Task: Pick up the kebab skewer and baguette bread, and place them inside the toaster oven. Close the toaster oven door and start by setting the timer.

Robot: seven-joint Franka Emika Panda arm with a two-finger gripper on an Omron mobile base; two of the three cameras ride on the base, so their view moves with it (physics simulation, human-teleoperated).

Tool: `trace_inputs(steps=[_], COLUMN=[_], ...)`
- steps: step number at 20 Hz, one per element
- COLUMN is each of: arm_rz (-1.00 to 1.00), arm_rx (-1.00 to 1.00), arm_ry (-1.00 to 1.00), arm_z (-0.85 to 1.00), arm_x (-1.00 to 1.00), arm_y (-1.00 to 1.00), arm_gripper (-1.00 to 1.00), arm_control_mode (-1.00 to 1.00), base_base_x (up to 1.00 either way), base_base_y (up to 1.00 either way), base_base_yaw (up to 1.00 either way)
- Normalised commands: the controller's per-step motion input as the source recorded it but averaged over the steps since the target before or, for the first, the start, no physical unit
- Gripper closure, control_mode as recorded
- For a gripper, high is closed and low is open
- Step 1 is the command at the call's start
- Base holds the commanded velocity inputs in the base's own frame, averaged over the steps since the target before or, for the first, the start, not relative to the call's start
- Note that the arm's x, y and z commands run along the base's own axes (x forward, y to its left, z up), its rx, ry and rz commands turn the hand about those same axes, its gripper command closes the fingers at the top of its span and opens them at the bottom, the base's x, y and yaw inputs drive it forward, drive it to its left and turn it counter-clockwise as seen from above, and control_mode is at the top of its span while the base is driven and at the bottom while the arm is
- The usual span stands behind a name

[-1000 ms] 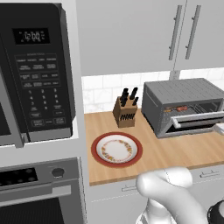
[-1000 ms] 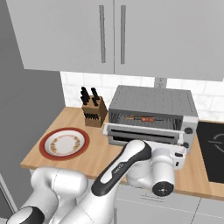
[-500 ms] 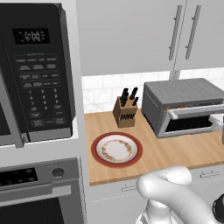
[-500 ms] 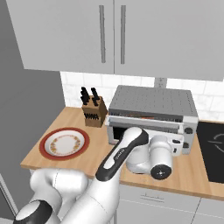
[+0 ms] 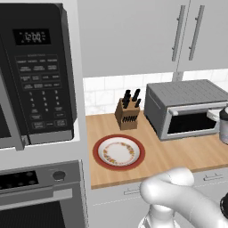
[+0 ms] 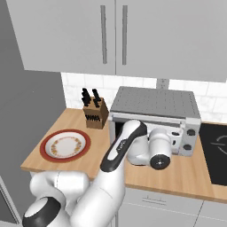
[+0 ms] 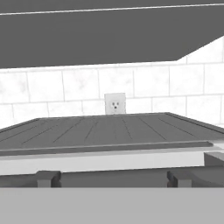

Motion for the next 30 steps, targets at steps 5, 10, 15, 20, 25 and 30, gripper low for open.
trace_inputs(steps=[5, 10, 15, 20, 25, 30], arm_rz=[0.0, 0.0, 0.0, 0.0, 0.0, 0.0], arm_rx=[0.0, 0.0, 0.0, 0.0, 0.0, 0.02], arm_ry=[0.02, 0.02, 0.0, 0.0, 0.0, 0.0], arm_z=[0.11, 0.09, 0.15, 0.46, 0.44, -0.11], arm_x=[0.22, 0.21, 0.14, -0.41, -0.42, -0.8], arm_y=[0.12, 0.1, 0.12, -0.02, -0.13, -0.95], arm_gripper=[-1.0, -1.0, -1.0, -1.0, -1.0, -1.0], arm_control_mode=[-1.0, -1.0, -1.0, -1.0, -1.0, -1.0], base_base_x=[0.0, 0.0, 0.0, 0.0, 0.0, 0.0], base_base_y=[0.0, 0.0, 0.0, 0.0, 0.0, 0.0], base_base_yaw=[0.0, 0.0, 0.0, 0.0, 0.0, 0.0])
